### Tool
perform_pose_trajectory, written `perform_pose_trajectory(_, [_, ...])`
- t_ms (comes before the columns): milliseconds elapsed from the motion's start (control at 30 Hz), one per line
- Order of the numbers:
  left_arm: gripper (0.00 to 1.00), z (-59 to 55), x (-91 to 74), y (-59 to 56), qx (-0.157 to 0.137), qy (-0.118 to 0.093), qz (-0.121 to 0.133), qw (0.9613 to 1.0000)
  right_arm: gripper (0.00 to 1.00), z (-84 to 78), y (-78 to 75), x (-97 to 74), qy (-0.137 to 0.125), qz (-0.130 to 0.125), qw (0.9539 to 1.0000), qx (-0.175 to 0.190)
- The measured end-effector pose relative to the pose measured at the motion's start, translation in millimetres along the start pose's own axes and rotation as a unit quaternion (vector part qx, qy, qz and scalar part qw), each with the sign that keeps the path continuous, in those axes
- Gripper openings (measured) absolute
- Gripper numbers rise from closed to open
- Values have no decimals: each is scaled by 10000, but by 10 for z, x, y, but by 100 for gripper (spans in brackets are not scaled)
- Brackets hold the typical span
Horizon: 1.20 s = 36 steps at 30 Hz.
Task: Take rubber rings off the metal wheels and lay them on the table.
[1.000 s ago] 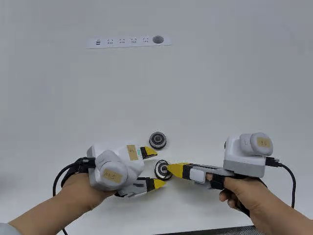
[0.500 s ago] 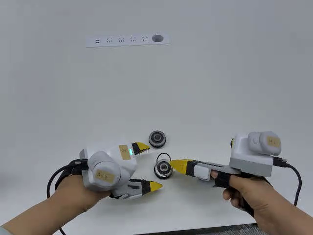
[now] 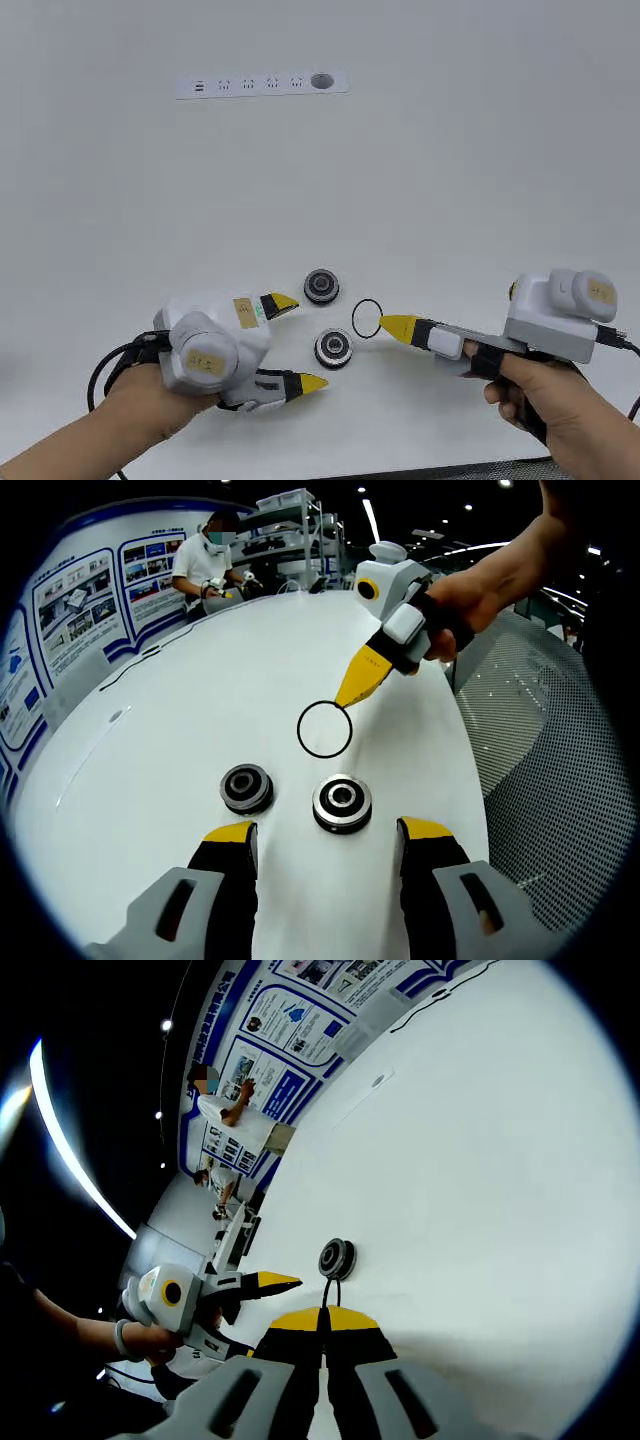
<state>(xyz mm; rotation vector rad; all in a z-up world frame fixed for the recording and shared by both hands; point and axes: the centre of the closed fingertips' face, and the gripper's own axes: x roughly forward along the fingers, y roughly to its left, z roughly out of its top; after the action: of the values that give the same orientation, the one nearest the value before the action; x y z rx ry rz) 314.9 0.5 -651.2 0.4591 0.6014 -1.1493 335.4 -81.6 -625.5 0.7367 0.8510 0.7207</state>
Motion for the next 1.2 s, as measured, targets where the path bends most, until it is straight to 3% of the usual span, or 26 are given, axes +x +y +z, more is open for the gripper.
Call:
perform_pose_trajectory(467, [57,16,-7,7,-31,-3,22,10000,2,-23,-298,-82,27,-481,9988,79])
perform_pose_trajectory(833, [56,-2,-11,2,-54,15,18,10000,2,-87,-478,-117,177,-920,9954,-209])
perform_pose_trajectory(1200, [55,13,-2,7,-61,5,15,10000,7,-76,-493,-114,214,-979,9937,-505])
